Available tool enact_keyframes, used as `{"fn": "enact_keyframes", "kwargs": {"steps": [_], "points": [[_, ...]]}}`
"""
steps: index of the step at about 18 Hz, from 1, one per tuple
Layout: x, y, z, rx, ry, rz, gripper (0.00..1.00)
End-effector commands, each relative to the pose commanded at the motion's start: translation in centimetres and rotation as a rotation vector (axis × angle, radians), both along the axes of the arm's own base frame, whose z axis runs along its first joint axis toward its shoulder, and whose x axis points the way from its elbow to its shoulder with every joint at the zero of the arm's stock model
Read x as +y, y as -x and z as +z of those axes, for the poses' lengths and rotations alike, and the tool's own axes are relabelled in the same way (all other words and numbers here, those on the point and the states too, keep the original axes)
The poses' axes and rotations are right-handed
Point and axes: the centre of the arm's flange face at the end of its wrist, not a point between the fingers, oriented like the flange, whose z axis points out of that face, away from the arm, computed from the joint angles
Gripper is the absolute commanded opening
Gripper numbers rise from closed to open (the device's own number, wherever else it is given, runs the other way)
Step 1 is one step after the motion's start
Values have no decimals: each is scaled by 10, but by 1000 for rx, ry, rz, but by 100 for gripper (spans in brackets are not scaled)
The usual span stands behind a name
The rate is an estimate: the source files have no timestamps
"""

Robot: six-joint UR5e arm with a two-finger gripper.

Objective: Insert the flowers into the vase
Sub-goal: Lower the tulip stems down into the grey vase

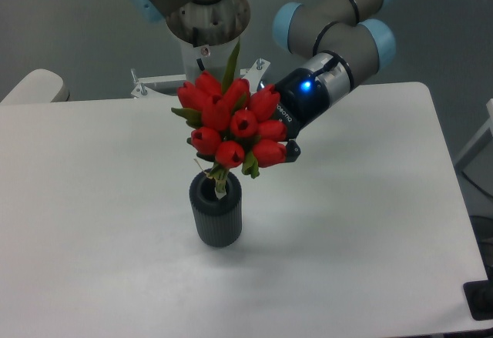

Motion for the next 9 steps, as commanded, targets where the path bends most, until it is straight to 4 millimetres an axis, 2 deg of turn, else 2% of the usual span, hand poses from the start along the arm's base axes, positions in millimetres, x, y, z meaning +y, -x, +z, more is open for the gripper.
{"fn": "enact_keyframes", "kwargs": {"steps": [9], "points": [[0, -15, -9, 12, -7, -11, 9]]}}
